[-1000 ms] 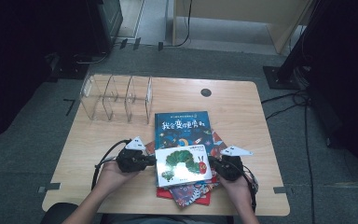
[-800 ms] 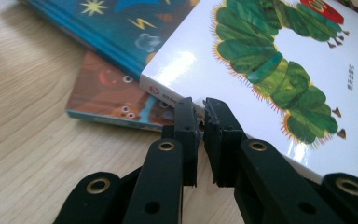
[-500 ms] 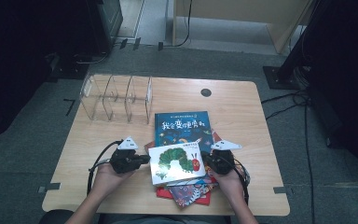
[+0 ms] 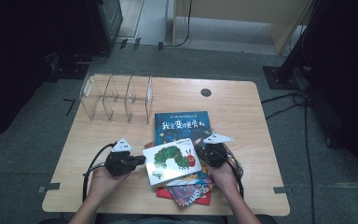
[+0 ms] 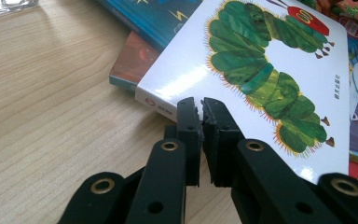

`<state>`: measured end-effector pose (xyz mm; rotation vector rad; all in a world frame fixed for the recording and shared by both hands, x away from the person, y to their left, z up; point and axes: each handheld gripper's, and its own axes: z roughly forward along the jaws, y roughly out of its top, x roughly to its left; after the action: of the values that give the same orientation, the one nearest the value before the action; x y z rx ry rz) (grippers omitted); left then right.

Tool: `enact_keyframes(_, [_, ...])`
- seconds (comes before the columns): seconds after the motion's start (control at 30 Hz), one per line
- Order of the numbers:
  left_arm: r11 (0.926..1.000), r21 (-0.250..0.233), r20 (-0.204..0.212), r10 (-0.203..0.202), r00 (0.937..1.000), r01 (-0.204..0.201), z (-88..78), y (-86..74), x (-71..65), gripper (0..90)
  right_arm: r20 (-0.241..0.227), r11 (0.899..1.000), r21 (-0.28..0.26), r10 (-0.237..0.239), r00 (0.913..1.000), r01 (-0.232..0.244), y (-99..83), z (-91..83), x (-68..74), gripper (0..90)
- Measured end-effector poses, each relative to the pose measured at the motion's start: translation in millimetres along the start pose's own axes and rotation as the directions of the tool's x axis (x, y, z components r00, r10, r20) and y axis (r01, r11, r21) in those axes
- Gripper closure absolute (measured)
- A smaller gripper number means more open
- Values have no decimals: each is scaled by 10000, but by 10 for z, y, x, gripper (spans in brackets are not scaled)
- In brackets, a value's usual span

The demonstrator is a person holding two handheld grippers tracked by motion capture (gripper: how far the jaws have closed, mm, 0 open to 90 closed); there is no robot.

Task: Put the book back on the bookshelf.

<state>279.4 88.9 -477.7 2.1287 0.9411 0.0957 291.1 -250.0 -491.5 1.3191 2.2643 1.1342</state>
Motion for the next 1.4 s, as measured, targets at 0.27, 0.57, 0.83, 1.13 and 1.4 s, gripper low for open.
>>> enact_keyframes(0.27, [9996, -99, -77, -278, 9996, 277, -58, 84, 182, 836, -132, 9998, -190, 19, 9999, -21, -5, -68, -36, 900])
enact_keyframes(0.57, [9999, 134, -405, 62, 9992, -57, -25, 256, 390, 867, -161, 9996, -286, 0, 9999, -4, -151, -262, 10, 900])
enact_keyframes(0.83, [9993, 334, 109, 134, 9999, -138, 114, 365, 531, 866, -120, 9993, -240, 290, 9995, -293, -308, -413, 71, 900])
enact_keyframes(1.13, [9962, 683, 430, 507, 9978, -536, 212, 391, 518, 860, -175, 9995, -188, 240, 9996, -243, -453, -539, 208, 900])
enact_keyframes(1.4, [9958, 736, 579, 510, 9970, -552, 208, 393, 477, 858, -394, 10000, 58, 44, 9992, -42, -491, -514, 286, 900])
